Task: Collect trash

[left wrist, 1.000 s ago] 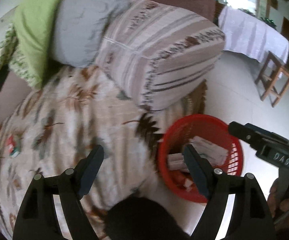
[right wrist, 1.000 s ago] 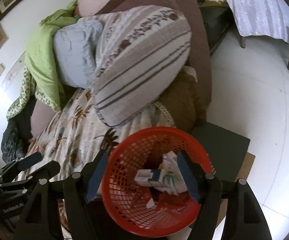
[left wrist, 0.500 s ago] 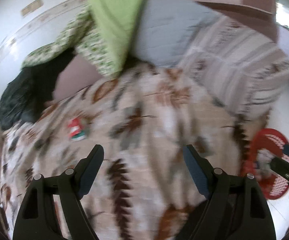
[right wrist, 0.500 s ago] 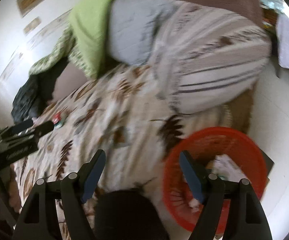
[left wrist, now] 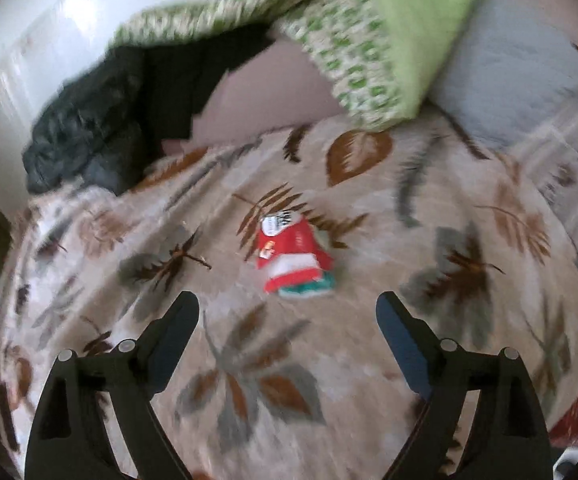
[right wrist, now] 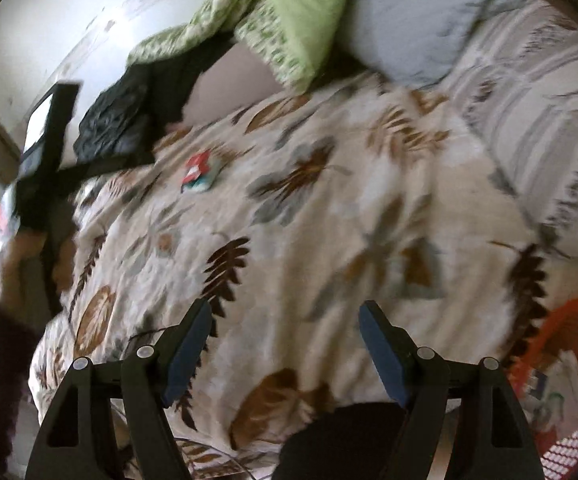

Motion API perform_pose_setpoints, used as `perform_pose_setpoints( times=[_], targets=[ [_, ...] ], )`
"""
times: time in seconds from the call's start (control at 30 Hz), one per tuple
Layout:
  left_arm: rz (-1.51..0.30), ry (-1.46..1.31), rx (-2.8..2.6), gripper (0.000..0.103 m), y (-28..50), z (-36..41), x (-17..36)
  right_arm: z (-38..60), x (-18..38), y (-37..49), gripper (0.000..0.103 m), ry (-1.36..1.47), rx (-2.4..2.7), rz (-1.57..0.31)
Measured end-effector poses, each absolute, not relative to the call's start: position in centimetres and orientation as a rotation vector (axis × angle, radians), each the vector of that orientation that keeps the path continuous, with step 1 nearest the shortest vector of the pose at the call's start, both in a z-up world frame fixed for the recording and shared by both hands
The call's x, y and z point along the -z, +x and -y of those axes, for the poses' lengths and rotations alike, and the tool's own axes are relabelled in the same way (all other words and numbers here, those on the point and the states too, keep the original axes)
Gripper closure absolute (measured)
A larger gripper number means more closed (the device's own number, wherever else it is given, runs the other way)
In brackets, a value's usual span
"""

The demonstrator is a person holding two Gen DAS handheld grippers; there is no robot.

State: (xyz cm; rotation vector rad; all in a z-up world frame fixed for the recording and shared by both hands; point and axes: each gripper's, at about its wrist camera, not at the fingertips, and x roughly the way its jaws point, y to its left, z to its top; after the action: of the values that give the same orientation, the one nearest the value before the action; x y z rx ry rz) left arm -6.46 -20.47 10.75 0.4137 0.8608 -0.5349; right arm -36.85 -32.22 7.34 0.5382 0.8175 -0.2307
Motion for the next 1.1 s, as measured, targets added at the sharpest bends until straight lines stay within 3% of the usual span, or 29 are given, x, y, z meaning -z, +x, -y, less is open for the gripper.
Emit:
perform_pose_setpoints(
  times=[0.17,0.43,0.47,0.5,0.53,0.6,0.97,1.1],
  targets=[
    [-0.993,0.354,0.495,0.013,1.1,22.0,-6.3,32.2,-5.2,-34.0,0.024,0.548,0.214,-0.869],
    [-1.076,0.272,0.562,0.015,6.1,24.4,-2.1,33.6,-2.3,-31.5,0.024,0.569,0.233,-0.942],
    [-1.109,0.26,0.562,0.038,6.3,24.5,-1.5,33.6,-2.1,-31.3,0.024,0.57,0.233,-0.949],
    [-1.126,0.246,0.564,0.055,6.3,24.5,-1.4,33.7,-1.8,-31.0,0.024,0.571,0.232,-0.955],
    [-1.111,0.237,0.561,0.056,6.0,24.2,-1.7,33.8,-1.7,-30.8,0.024,0.569,0.23,-0.959],
    [-1.096,0.233,0.568,0.073,5.1,23.2,-2.5,33.8,-1.6,-30.5,0.024,0.564,0.222,-0.959],
    [-1.084,0.144,0.582,0.075,-1.3,12.5,-7.2,31.8,-2.8,-24.2,0.024,0.501,0.092,-0.955],
    [-1.065,0.173,0.579,0.063,-2.3,11.1,-6.0,31.2,-2.6,-19.4,0.024,0.499,0.045,-0.963]
  ],
)
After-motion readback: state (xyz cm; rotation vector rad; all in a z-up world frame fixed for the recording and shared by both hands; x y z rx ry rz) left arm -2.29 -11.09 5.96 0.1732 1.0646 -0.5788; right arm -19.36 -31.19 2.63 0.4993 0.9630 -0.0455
